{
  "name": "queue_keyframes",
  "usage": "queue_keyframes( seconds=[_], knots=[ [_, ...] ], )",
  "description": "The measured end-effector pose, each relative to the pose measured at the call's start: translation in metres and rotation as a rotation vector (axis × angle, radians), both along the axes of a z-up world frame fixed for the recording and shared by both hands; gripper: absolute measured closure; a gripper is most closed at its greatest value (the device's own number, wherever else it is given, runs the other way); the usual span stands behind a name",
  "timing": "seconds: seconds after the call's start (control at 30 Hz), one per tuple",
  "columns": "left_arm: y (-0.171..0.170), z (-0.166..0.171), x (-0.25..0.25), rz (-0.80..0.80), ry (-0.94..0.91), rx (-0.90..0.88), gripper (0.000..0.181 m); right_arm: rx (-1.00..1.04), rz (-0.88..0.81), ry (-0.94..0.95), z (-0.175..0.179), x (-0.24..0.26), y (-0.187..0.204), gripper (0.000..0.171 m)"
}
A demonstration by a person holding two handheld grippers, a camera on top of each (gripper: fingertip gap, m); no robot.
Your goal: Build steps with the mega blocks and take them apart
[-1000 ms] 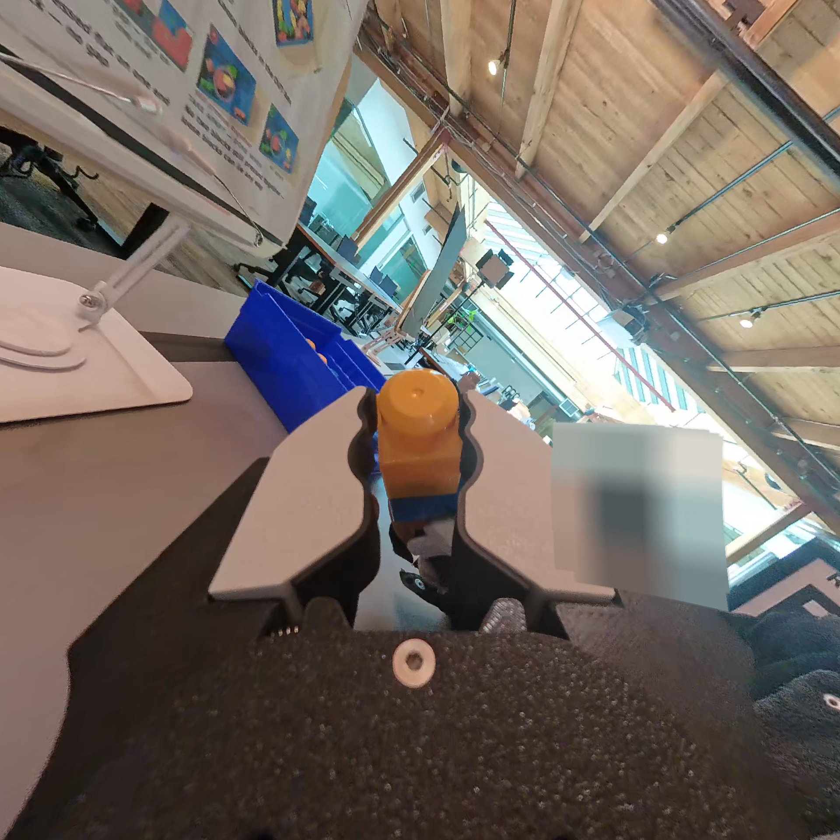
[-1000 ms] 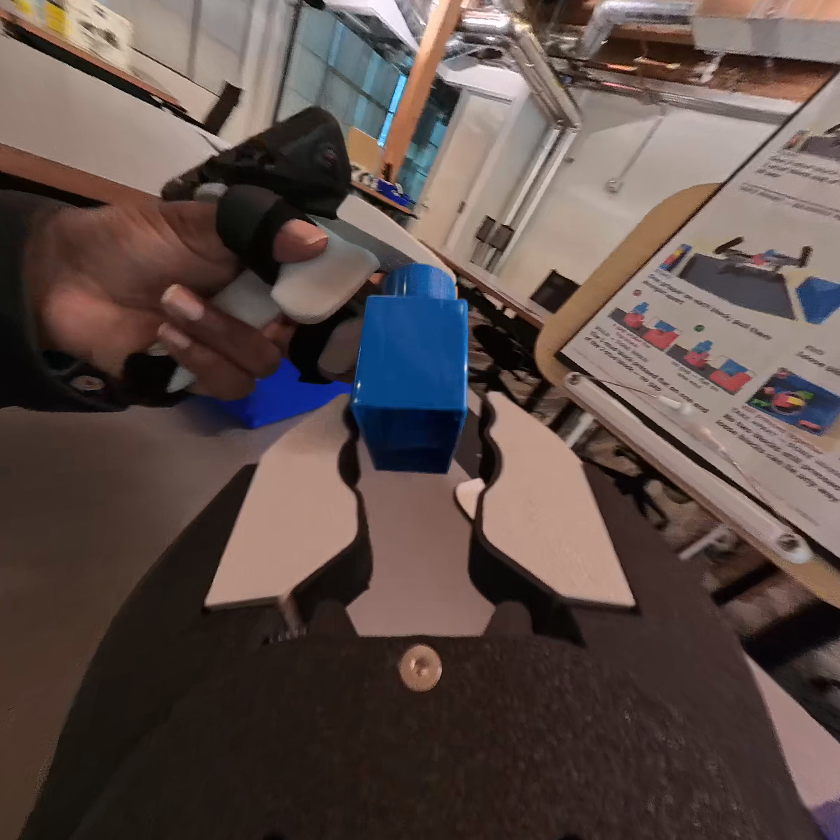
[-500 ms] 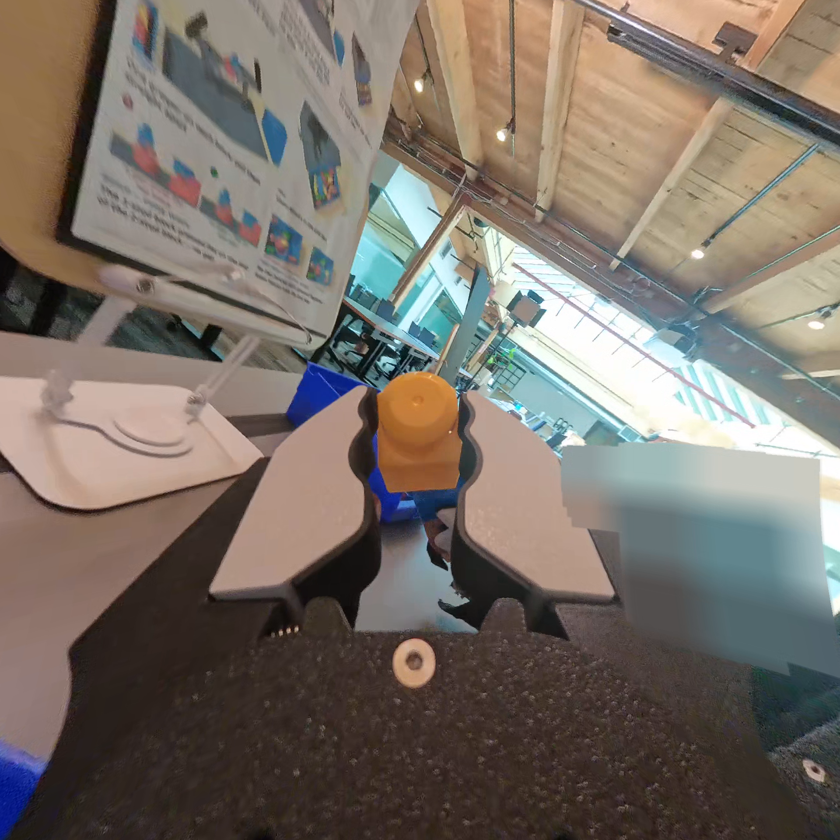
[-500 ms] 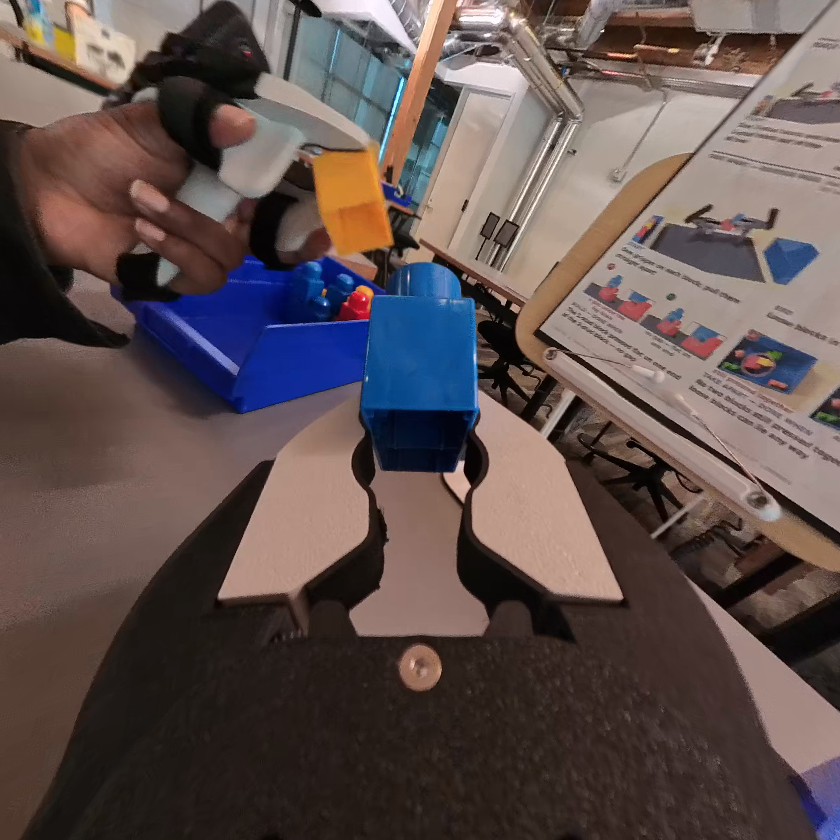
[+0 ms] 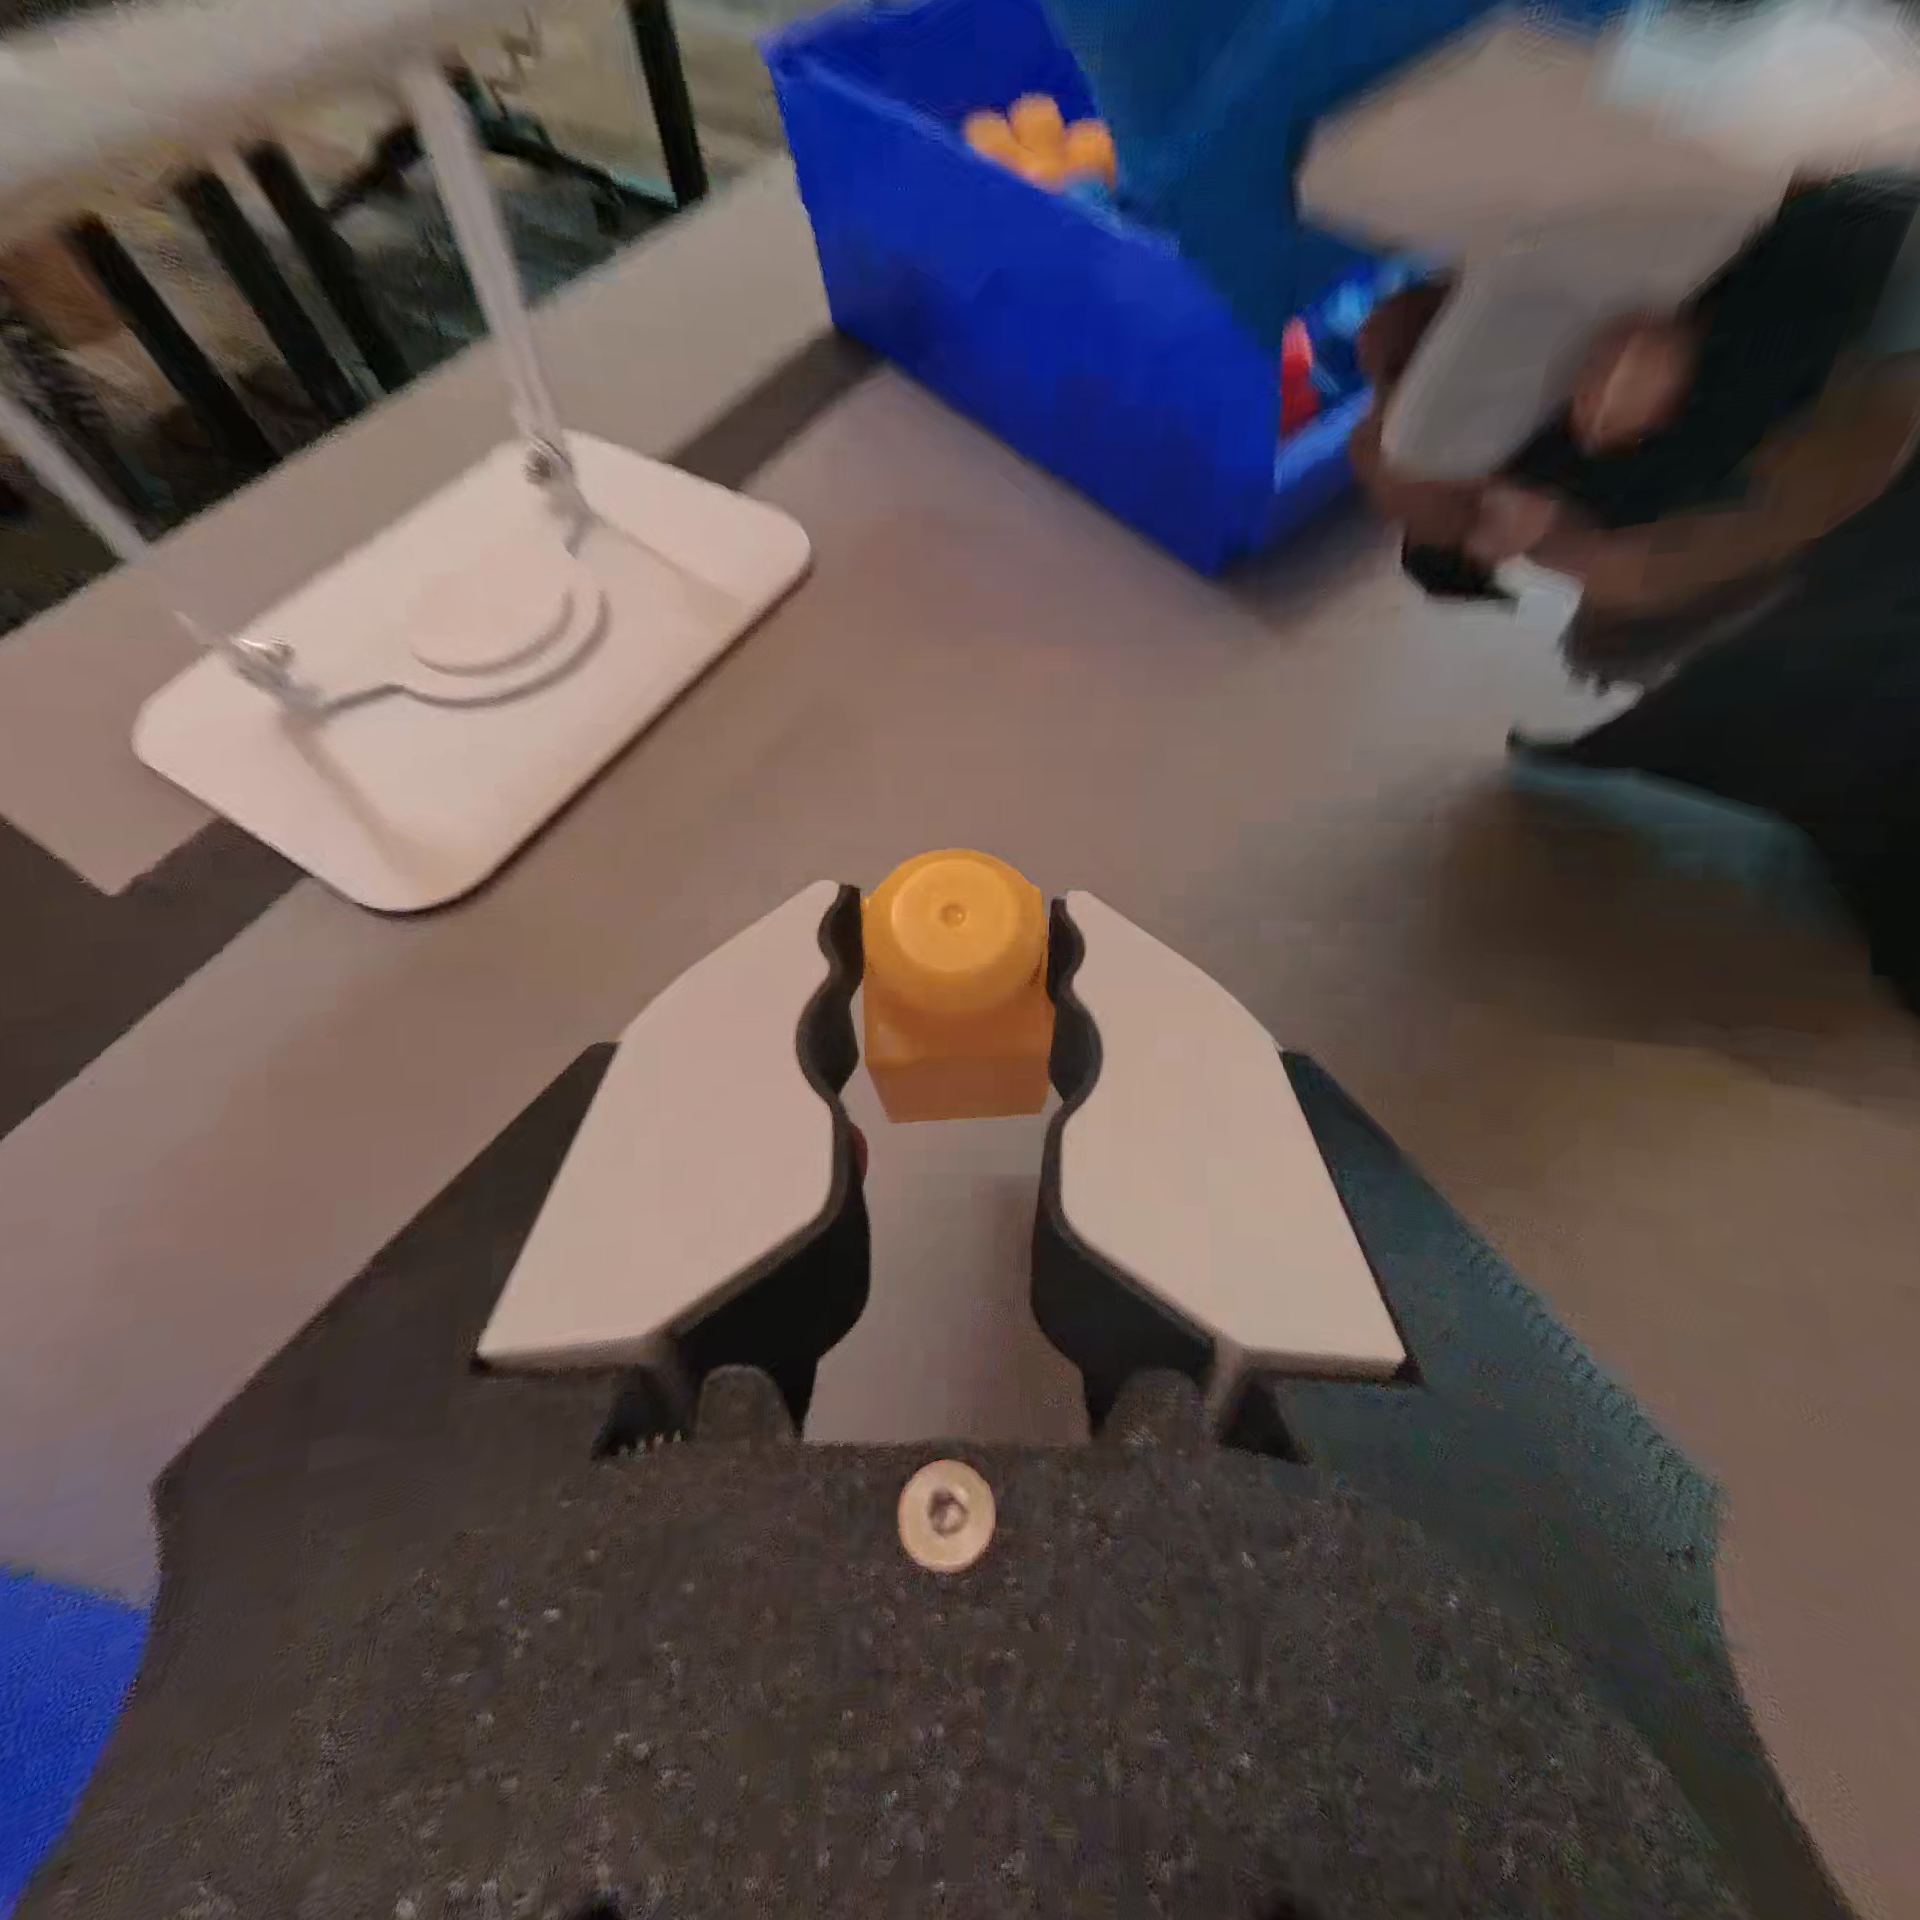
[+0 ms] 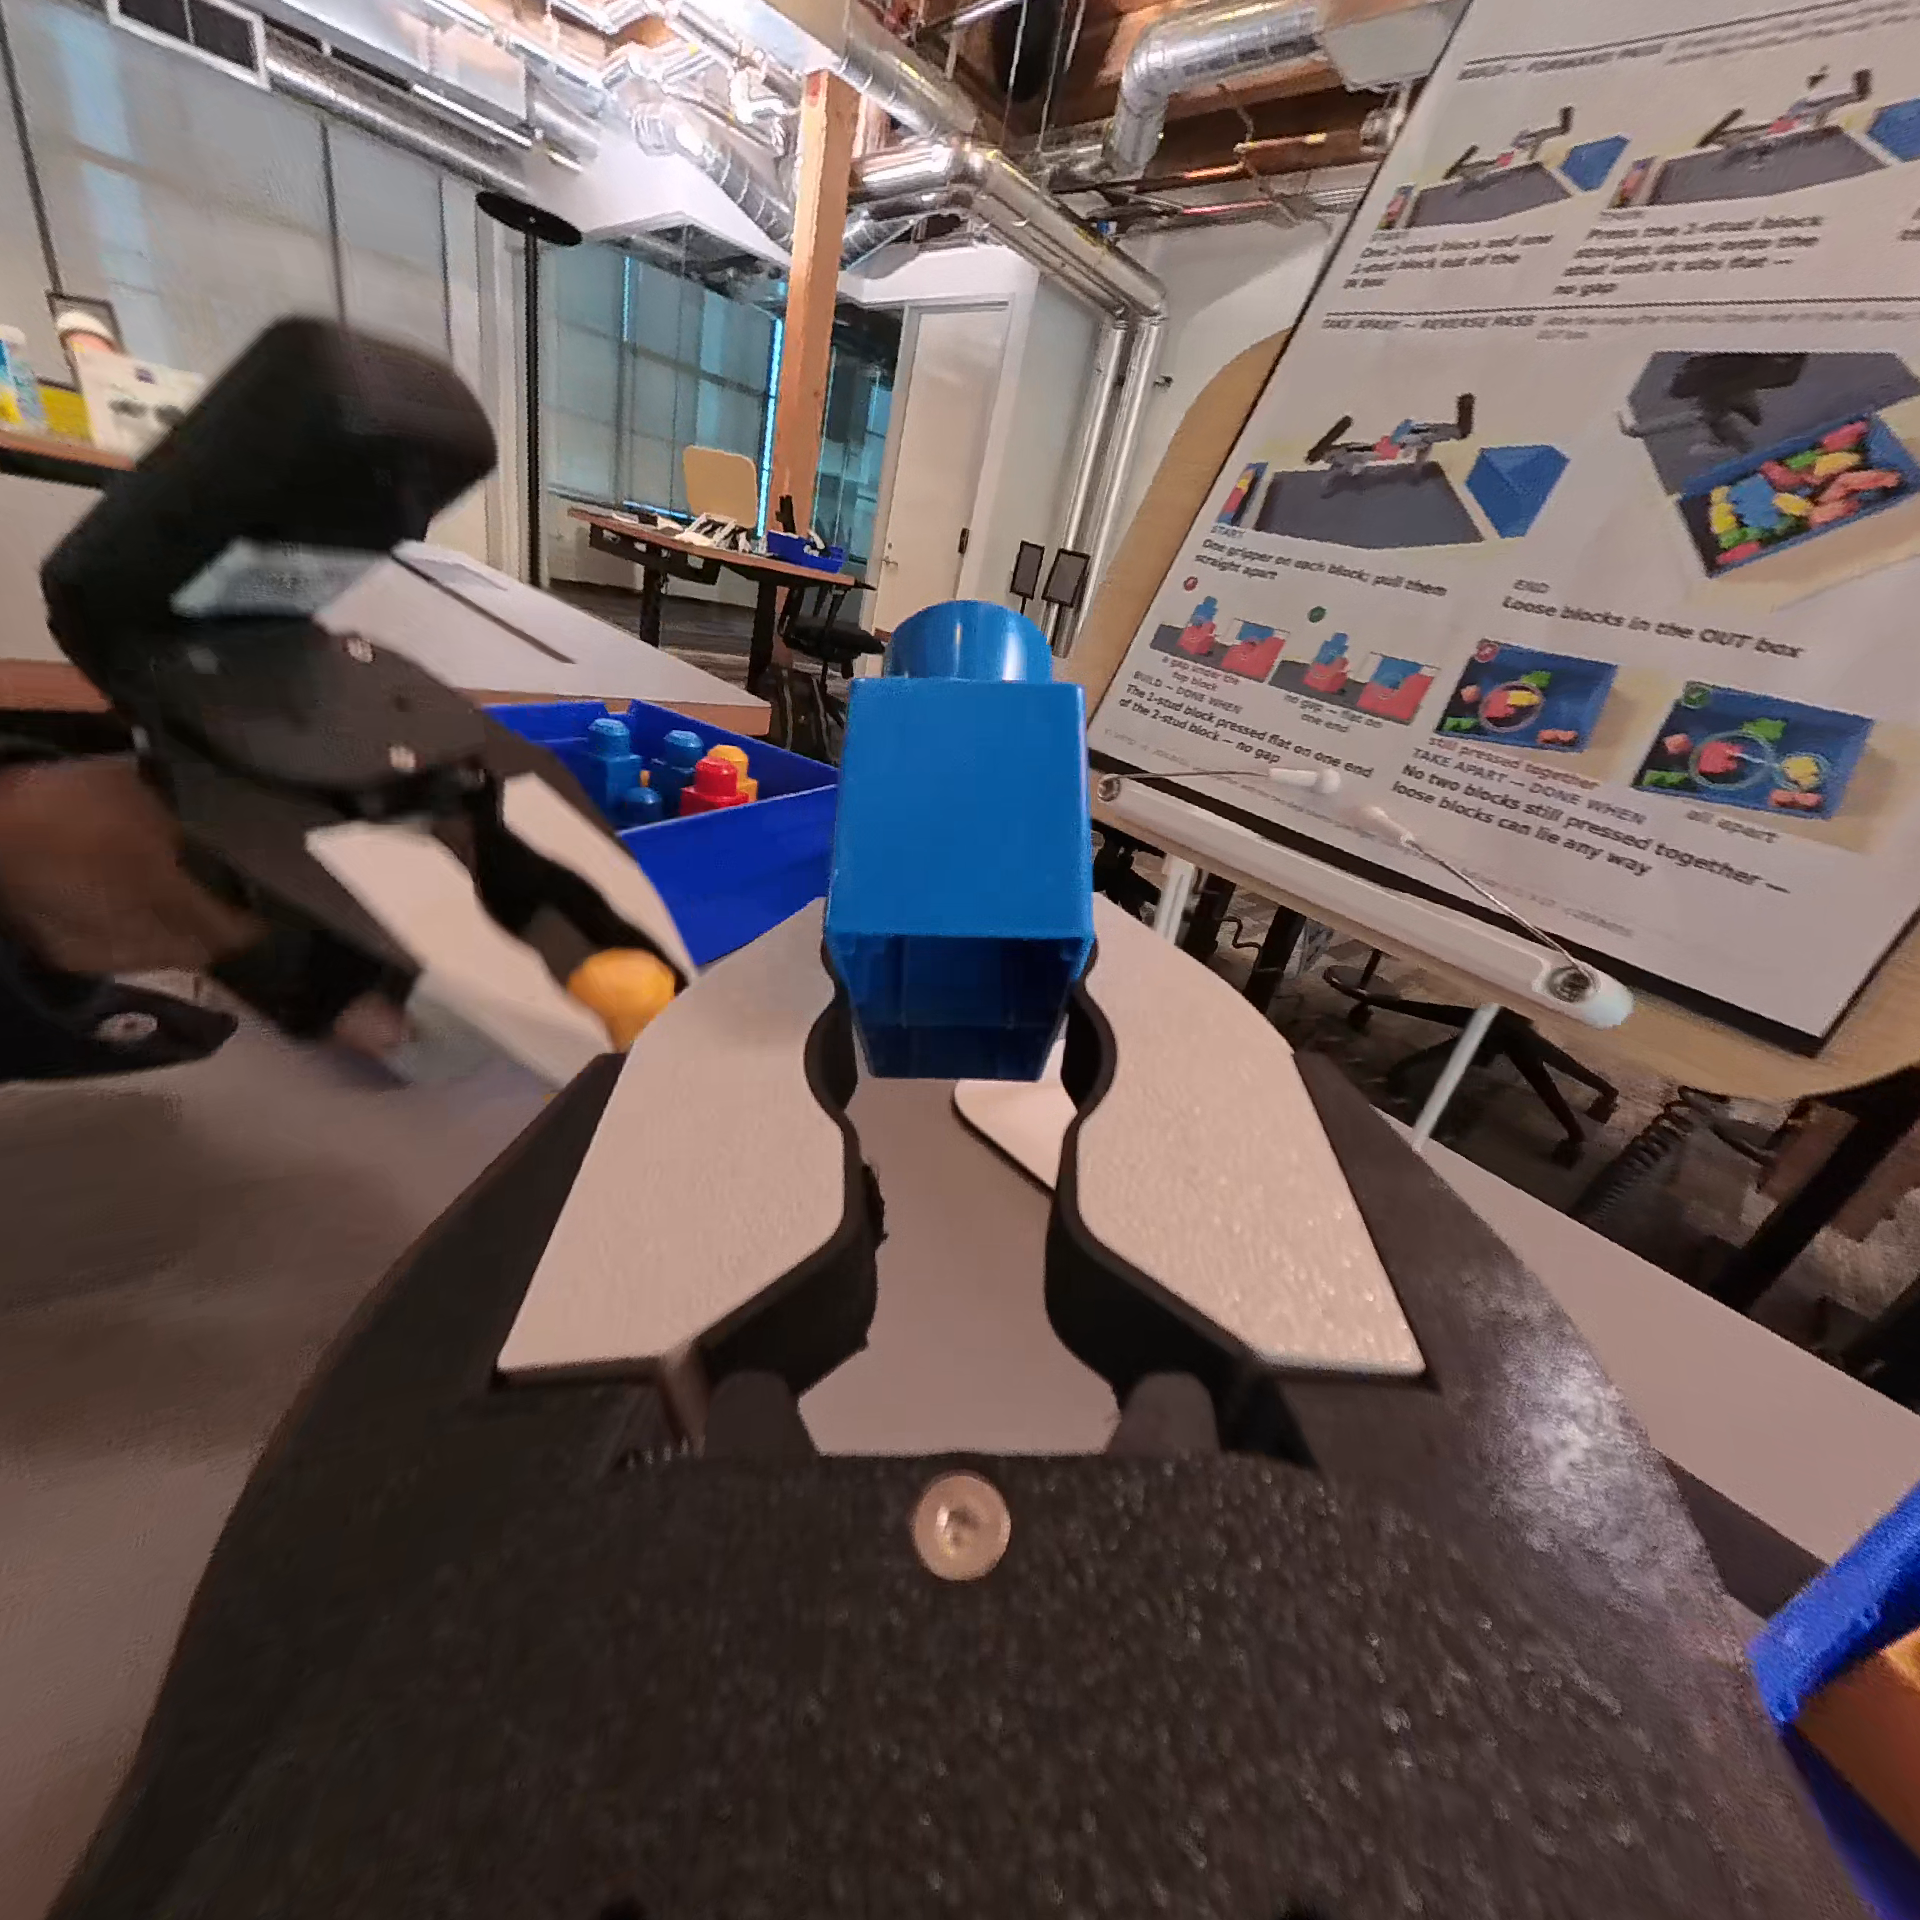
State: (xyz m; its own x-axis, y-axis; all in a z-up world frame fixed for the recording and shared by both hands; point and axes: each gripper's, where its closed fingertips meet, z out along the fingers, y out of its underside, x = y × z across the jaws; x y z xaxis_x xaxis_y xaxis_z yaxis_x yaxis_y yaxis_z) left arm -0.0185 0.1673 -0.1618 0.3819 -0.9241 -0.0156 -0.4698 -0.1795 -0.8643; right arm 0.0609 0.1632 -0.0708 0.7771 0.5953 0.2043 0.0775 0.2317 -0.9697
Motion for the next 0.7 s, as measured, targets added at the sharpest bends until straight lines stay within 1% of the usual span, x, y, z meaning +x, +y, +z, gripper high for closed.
queue_keyframes(
  seconds=[0.07,0.13,0.23,0.33,0.47,0.53,0.63,0.7],
  knots=[
    [-0.007,-0.024,0.008,-0.068,0.089,0.024,0.147,-0.005,-0.006,0.017,0.001,0.005,0.001,0.135],
    [-0.019,-0.041,0.013,-0.174,0.129,0.021,0.147,-0.011,-0.003,0.031,0.001,0.008,0.002,0.135],
    [-0.042,-0.053,0.016,-0.350,0.115,-0.014,0.147,-0.025,0.018,0.053,0.000,0.009,0.002,0.135],
    [-0.057,-0.055,0.014,-0.469,0.060,-0.040,0.147,-0.035,0.038,0.056,-0.002,0.007,0.002,0.135],
    [-0.057,-0.069,0.008,-0.503,0.074,-0.053,0.147,-0.044,0.053,0.044,-0.005,0.003,0.002,0.135],
    [-0.057,-0.068,0.009,-0.505,0.054,-0.044,0.147,-0.047,0.058,0.038,-0.007,0.001,0.001,0.135],
    [-0.055,-0.069,0.008,-0.495,0.077,-0.026,0.146,-0.050,0.066,0.034,-0.008,0.000,0.001,0.135],
    [-0.054,-0.067,0.009,-0.478,0.071,-0.041,0.134,-0.052,0.074,0.034,-0.008,-0.001,0.001,0.135]
  ],
)
